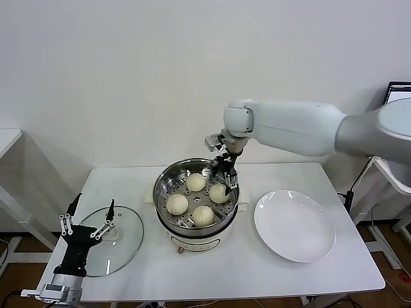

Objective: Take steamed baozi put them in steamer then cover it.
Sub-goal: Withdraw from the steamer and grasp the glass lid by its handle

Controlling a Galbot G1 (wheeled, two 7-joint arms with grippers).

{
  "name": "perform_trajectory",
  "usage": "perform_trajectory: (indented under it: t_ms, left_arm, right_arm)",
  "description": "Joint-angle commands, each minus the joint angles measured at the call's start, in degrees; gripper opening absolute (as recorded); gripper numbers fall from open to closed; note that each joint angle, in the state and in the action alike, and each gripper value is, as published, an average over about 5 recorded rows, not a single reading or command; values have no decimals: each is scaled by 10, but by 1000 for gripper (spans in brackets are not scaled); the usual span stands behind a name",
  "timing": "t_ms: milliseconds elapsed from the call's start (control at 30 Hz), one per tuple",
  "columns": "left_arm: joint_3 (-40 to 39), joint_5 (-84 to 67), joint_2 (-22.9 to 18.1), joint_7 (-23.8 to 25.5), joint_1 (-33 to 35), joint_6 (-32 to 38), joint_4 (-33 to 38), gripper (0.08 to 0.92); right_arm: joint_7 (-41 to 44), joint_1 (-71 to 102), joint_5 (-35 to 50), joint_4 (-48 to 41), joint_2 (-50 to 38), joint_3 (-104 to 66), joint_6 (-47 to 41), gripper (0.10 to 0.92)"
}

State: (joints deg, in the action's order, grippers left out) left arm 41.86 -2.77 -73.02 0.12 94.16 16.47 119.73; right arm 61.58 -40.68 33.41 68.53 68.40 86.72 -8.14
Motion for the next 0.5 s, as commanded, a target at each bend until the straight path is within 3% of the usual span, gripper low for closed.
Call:
perform_trajectory:
  t_ms: [33,100,200,367,500]
  left_arm:
    - [7,33,4,-11,-12,-10,4,823]
    - [9,47,5,-16,-16,-15,6,823]
    - [11,74,8,-22,-19,-23,9,823]
    - [15,122,8,-17,-30,-29,5,823]
    - [26,147,1,-17,-45,-39,-6,823]
  right_arm:
    - [-418,23,30,157,-180,-110,77,823]
    - [-585,77,46,176,-216,-157,96,823]
    - [-738,189,56,192,-265,-278,121,823]
    - [-869,429,51,203,-304,-539,161,823]
    - [-900,637,18,198,-285,-746,188,823]
